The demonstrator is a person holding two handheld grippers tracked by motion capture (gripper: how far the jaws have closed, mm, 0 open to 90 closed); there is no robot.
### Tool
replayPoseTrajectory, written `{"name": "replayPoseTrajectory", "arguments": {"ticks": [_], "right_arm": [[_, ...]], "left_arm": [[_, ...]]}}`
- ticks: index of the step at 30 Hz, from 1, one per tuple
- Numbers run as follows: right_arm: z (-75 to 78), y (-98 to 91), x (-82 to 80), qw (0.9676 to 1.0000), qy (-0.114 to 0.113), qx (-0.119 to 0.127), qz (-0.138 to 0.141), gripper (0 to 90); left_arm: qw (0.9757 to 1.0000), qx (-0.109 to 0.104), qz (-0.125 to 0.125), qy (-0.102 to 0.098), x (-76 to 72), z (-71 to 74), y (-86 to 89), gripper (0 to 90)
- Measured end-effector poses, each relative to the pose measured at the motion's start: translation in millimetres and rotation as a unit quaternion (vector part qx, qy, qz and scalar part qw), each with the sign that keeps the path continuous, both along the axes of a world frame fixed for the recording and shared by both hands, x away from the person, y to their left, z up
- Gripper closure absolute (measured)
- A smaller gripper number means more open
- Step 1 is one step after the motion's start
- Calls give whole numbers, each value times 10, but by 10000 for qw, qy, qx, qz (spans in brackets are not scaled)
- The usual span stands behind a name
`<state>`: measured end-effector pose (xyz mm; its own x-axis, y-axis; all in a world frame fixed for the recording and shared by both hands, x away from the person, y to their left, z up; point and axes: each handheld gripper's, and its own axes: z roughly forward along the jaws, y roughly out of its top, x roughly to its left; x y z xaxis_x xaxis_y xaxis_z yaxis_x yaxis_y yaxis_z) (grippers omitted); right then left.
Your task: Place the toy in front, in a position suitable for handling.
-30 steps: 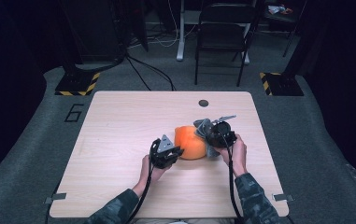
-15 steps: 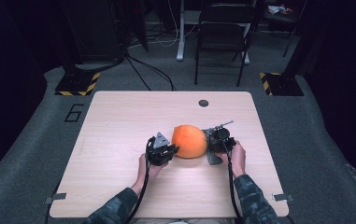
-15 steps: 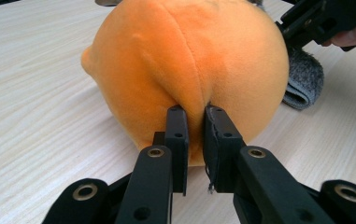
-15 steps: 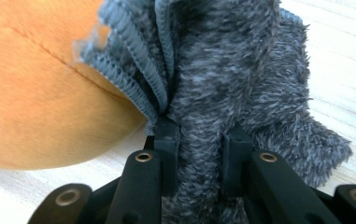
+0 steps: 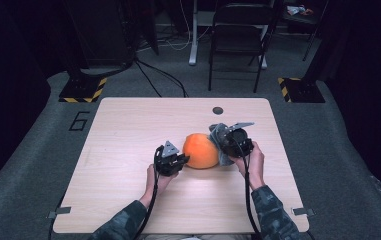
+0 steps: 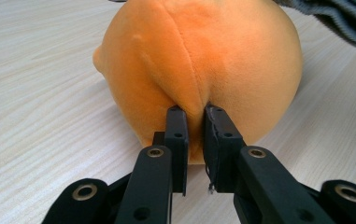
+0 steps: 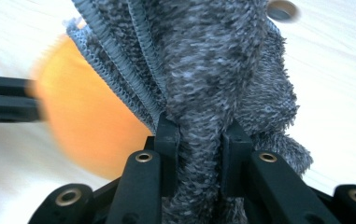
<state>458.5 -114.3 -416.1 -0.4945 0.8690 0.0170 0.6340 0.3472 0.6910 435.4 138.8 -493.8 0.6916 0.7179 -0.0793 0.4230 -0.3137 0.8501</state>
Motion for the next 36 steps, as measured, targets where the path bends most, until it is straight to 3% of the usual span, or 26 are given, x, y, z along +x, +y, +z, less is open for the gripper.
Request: {"name": "replayPoseTrajectory", "arguments": {"ticks": [3, 6, 9, 10, 13, 16, 21, 27, 31, 36], "right_arm": [[-23, 160, -20, 9997, 3, -74, 251, 730], [-107, 230, -4, 9997, 49, -136, 221, 732], [-126, 187, 30, 9997, 57, -75, 205, 732], [-133, 170, 43, 9998, 48, -83, 178, 732], [-153, 148, 61, 9999, 58, -41, 99, 732], [-169, 139, 64, 10000, 49, -3, 70, 732], [-184, 155, 62, 10000, 4, -26, 73, 733], [-165, 144, 46, 10000, -6, -7, 60, 732], [-110, 126, 34, 10000, -46, -23, 12, 732], [-15, 91, 7, 9999, -61, 112, 2, 731]], "left_arm": [[10000, 22, 18, -19, 10, -3, 12, 800], [10000, -13, 42, 4, 14, -7, 23, 778], [9999, 135, 81, -29, 0, 12, 13, 667], [9994, 309, 124, -66, -7, 20, 7, 615], [9985, 512, 200, -81, -22, 14, -22, 508], [9983, 523, 207, -128, -27, -13, -71, 463], [9968, 695, 182, -339, -76, -86, -181, 542], [9974, 565, 185, -414, -71, -78, -146, 755], [9986, 431, 88, -305, -65, 20, -109, 778], [9998, 100, 31, -176, -43, 147, -27, 783]]}}
